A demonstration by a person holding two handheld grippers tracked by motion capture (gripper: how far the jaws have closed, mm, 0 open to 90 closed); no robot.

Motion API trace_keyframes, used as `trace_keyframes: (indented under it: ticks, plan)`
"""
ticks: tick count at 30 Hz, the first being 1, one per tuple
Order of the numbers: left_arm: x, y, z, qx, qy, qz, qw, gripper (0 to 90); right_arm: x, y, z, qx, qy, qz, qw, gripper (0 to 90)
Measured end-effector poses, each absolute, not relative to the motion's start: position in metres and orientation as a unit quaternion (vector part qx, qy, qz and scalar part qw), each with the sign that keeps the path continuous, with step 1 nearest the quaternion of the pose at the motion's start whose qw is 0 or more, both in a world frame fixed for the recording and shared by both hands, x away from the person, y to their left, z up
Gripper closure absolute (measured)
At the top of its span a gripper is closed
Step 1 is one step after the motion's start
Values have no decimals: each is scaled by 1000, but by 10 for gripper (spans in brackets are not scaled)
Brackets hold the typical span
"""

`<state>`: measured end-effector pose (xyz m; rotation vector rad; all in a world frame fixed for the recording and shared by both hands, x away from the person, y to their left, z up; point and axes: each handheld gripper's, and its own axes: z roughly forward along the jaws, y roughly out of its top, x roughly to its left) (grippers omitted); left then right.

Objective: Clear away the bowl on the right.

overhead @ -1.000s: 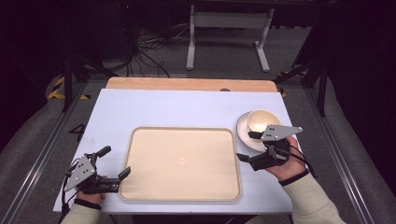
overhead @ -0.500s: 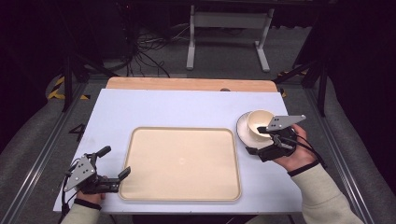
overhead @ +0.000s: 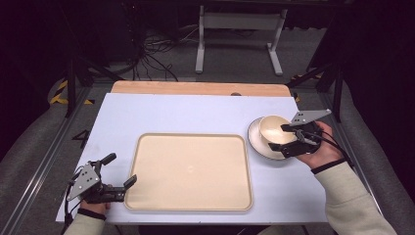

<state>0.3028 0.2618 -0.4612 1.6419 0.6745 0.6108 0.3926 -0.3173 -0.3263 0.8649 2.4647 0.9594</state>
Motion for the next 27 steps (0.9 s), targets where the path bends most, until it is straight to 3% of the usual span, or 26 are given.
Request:
trace_keyframes:
  ticks: [27]
  plan:
    - [303,262,-461,707,290,262,589,2,433,-352,-322,336,863,315,205,179]
